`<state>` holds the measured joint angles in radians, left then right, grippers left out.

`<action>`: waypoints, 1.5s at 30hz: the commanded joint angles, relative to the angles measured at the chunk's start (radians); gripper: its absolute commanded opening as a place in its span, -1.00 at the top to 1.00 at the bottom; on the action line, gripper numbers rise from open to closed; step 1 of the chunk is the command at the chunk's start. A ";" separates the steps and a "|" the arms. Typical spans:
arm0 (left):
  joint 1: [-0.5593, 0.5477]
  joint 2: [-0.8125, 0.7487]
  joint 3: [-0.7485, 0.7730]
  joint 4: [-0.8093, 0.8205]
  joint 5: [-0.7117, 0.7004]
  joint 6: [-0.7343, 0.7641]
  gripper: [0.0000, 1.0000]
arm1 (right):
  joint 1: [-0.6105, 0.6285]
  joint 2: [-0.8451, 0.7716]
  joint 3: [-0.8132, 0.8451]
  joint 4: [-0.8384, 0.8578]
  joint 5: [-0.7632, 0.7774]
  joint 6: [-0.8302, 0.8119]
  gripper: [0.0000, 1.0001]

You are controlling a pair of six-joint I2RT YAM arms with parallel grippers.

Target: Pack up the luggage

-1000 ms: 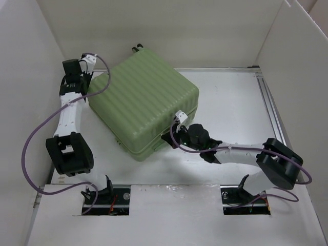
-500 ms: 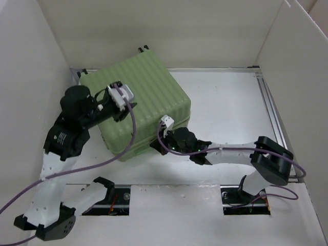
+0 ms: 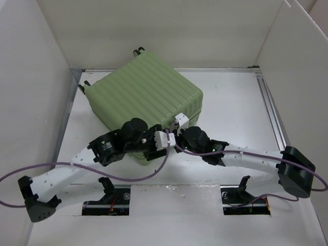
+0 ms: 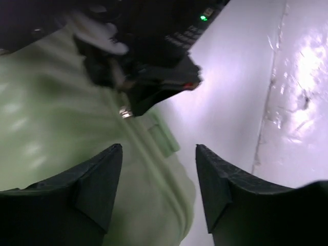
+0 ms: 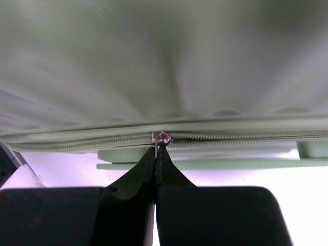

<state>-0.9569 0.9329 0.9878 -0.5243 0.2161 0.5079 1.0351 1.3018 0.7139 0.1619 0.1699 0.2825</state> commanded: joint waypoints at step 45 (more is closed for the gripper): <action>-0.177 0.689 -0.241 0.576 -0.771 -0.233 -0.78 | -0.288 -0.036 0.104 0.251 -0.490 -0.046 1.00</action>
<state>-1.2537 1.5532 0.7895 0.1303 -0.5354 0.3225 0.7441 1.3197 0.7452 0.1368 -0.2802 0.2108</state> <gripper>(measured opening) 0.884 0.024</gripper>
